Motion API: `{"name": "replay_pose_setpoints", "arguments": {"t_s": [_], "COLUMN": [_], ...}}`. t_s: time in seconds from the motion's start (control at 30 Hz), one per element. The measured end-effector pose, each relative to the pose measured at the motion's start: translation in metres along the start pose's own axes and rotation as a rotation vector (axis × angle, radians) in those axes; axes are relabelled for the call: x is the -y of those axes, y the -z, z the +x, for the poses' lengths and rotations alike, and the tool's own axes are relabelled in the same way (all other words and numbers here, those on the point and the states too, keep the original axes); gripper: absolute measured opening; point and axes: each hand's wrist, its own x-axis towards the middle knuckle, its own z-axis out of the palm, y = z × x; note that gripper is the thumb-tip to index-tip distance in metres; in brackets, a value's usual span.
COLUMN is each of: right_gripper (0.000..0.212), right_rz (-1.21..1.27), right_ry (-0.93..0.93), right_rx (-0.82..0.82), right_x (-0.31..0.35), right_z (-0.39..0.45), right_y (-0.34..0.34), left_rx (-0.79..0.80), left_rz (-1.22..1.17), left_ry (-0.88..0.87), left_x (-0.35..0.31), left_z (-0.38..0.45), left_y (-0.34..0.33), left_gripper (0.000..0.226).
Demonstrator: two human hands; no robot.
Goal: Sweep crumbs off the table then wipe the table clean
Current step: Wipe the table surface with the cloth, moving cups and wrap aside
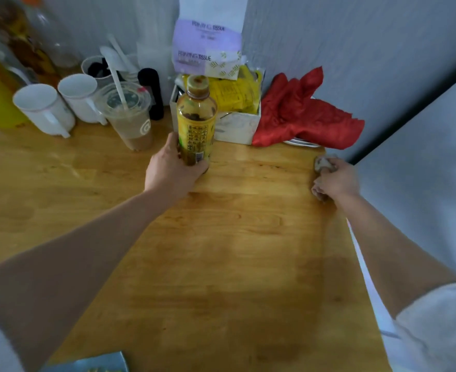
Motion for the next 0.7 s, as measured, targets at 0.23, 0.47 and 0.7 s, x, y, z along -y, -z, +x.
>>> {"name": "replay_pose_setpoints", "arguments": {"t_s": [0.23, 0.47, 0.7], "right_gripper": [0.028, 0.032, 0.034], "right_rz": [-0.011, -0.084, -0.103], "right_ry": [0.272, 0.474, 0.179], "right_rx": [0.152, 0.397, 0.081], "right_x": [0.082, 0.069, 0.077], "right_z": [-0.035, -0.058, -0.048], "right_y": [-0.058, -0.06, -0.072], "left_rx": [-0.016, -0.017, -0.006], "left_rz": [0.033, 0.061, -0.026], "left_ry": [-0.061, 0.014, 0.035], "left_x": [0.006, 0.013, 0.025], "left_z": [0.005, 0.015, 0.015], "left_y": [0.002, 0.01, 0.019], "left_gripper": [0.05, 0.051, 0.06]}}
